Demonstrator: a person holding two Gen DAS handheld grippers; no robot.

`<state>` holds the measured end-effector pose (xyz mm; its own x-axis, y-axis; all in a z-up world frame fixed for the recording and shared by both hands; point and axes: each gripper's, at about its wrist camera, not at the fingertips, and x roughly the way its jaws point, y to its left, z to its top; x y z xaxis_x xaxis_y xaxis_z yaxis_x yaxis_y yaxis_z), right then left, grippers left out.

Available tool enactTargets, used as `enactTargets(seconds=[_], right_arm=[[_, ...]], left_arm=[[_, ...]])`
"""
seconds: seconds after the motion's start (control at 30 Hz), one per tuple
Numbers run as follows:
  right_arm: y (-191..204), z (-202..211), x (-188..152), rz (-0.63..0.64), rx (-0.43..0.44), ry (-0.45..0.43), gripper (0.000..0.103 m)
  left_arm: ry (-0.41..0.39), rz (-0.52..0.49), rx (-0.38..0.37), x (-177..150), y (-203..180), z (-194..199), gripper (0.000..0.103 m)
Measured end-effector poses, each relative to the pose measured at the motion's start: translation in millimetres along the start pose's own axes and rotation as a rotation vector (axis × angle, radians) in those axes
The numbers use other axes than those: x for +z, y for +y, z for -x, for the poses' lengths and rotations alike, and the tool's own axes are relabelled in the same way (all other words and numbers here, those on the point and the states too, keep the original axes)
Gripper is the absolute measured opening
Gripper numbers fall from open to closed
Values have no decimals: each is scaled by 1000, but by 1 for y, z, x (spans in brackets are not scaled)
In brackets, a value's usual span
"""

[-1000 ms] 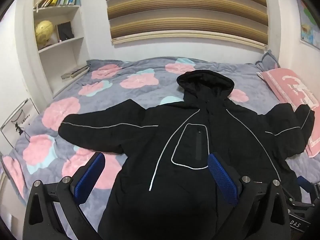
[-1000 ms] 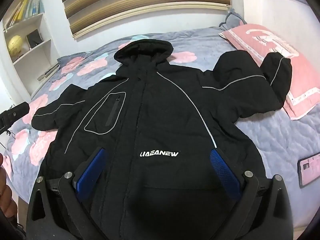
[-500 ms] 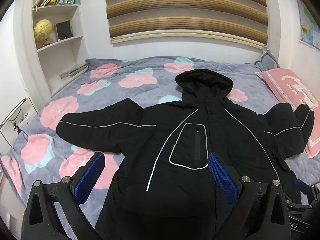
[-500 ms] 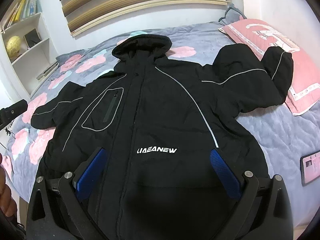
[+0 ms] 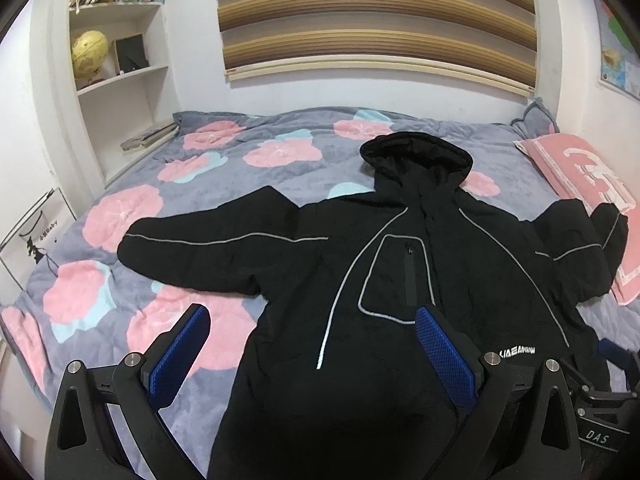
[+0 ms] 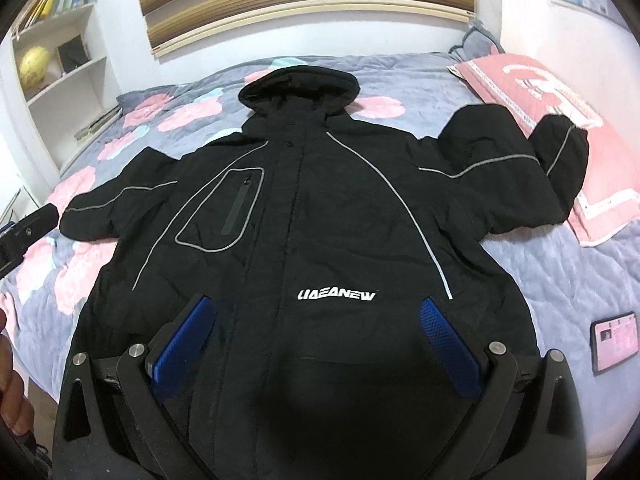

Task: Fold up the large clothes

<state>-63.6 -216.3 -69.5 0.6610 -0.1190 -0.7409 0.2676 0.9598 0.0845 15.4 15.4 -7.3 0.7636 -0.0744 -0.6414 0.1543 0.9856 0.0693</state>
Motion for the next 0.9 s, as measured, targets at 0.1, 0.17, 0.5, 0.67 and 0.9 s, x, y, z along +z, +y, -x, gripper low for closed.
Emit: enactTargets(seconds=[0.1, 0.17, 0.5, 0.67, 0.9], right_arm=[[13, 6, 0, 28, -24, -5, 103], [17, 8, 1, 36, -30, -3, 103], [65, 30, -4, 118, -66, -30, 103], [86, 38, -8, 158, -76, -42, 103], [102, 43, -13, 193, -84, -43, 103]], left_arm=[[2, 9, -3, -5, 12, 2, 102], [2, 19, -12, -9, 20, 4, 102], [10, 67, -43, -25, 61, 10, 102], [12, 89, -56, -34, 76, 13, 102], [12, 96, -59, -43, 88, 12, 102]])
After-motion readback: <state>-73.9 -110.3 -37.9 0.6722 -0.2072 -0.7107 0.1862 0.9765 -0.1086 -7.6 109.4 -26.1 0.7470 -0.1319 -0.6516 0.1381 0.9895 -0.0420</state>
